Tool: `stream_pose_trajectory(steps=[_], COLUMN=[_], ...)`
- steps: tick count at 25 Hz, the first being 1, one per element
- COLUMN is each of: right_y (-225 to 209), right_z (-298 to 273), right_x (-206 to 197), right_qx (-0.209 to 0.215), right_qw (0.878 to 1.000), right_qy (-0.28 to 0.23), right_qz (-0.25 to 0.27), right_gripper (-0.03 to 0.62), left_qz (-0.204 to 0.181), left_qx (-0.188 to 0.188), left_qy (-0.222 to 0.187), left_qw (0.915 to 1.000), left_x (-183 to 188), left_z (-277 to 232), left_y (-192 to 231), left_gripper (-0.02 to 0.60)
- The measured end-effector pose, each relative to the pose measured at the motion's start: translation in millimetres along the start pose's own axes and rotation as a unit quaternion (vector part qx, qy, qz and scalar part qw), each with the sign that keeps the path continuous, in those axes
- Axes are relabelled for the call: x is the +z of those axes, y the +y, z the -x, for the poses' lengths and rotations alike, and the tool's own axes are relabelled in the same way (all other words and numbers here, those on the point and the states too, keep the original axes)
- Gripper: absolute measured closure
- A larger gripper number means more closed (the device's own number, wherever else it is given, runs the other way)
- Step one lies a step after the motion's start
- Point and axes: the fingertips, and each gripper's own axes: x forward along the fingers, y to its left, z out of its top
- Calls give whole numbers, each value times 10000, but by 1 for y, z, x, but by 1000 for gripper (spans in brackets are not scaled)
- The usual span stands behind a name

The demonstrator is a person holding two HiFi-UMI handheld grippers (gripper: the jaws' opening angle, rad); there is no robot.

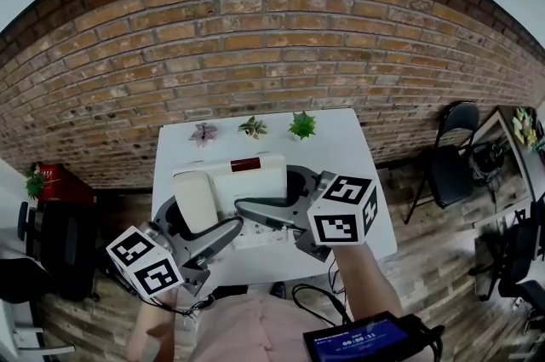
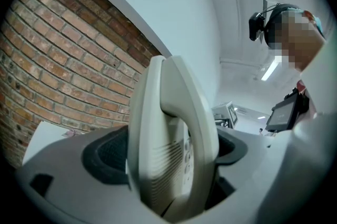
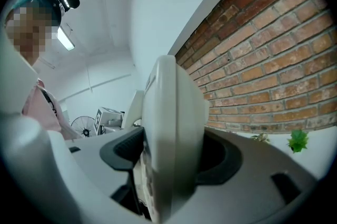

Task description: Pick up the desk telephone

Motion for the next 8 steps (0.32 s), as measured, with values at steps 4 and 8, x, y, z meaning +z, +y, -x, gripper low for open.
stream_pose_trajectory(steps=[4,8], right_y=[-2,-4], right_z=[1,4], right_x=[-1,-4], right_qx=[-9,-28], right_qw=[10000,10000], right_qy=[-2,7], right_qz=[9,-12], right_gripper=[292,292], left_qz=[-4,19], left_qx=[-6,-18], left_qy=[12,25], left_qw=[10000,10000], left_x=[-2,-5], left_z=[-2,-5], left_y=[0,0], left_gripper=[126,126])
